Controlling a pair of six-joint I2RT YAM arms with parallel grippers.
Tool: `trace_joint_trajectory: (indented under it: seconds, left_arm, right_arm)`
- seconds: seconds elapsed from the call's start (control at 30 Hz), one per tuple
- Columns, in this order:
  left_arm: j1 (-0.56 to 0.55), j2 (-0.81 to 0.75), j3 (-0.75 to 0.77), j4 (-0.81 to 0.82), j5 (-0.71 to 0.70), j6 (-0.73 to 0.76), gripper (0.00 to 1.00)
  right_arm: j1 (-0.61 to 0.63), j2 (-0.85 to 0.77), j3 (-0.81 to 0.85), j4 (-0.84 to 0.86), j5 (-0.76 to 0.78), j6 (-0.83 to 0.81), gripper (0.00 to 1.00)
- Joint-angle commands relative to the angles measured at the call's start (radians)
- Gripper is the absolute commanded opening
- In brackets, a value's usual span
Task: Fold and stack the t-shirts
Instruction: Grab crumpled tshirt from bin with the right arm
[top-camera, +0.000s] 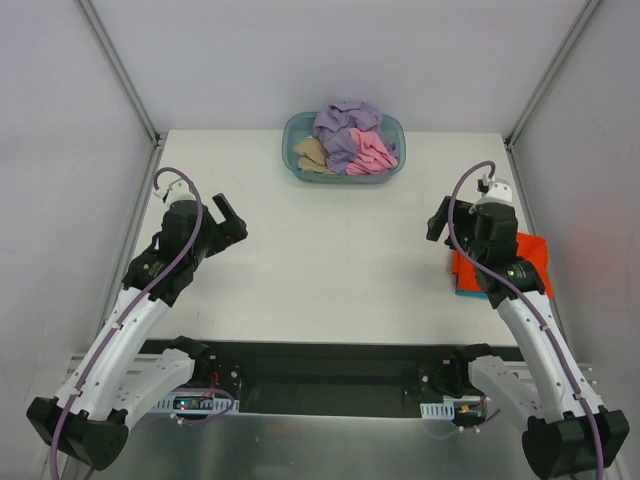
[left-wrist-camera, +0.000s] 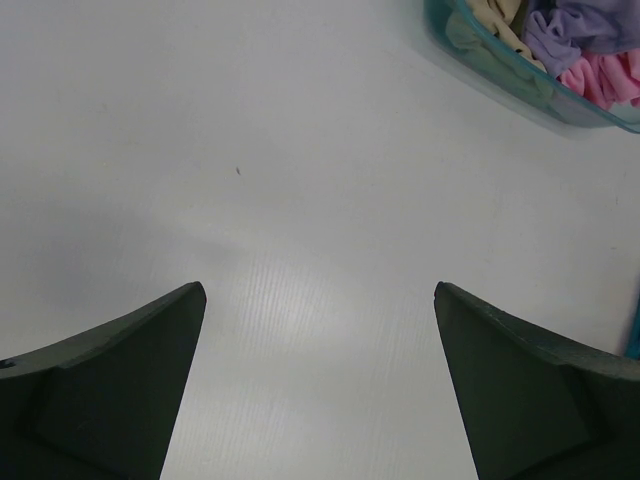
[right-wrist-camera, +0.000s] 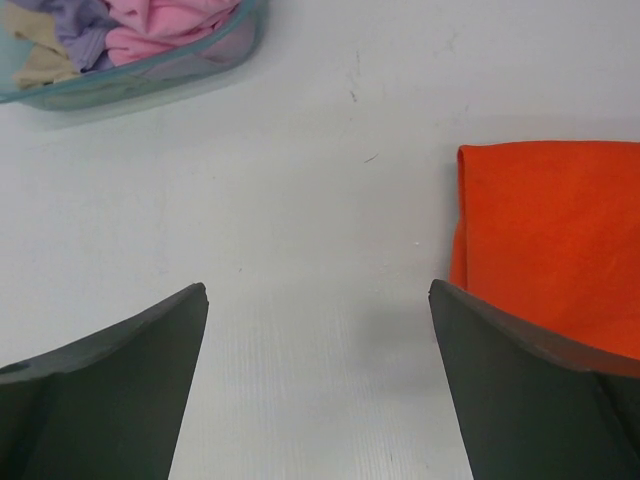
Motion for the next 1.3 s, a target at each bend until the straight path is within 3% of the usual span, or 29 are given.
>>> trace_joint_trajectory:
  seconds: [0.0,0.2,0.57,0.73,1.1,1.2,1.27]
  left_arm:
    - [0.008,-0.005,0.043,0.009,-0.039,0.036,0.99]
    - [0.008,0.011,0.039,0.012,-0.035,0.045,0.99]
    - [0.008,0.008,0.016,0.014,-0.024,0.070,0.99]
    - [0.008,-0.007,-0.003,0.014,-0.026,0.064,0.99]
    - [0.008,-0.007,-0.020,0.014,-0.039,0.068,0.99]
    - [0.008,0.004,-0.019,0.014,-0.033,0.070,0.99]
    - [0.008,0.013,-0.016,0.014,-0.035,0.070,0.99]
  right_arm:
    - [0.001,0.087,0.111,0.044,-0.154,-0.047,0.96]
    - [0.012,0.290,0.229,0.067,-0.232,-0.038,0.97]
    - [0.023,0.813,0.665,0.061,-0.266,-0.084,0.99]
    - [0.029,1.014,0.870,0.091,-0.427,-0.063,0.93]
    - [0.060,1.380,1.214,0.071,-0.282,-0.112,0.85]
    - [0.066,1.445,1.263,0.055,-0.266,-0.139,0.81]
    - [0.069,1.460,1.273,0.051,-0.272,-0.168,0.60]
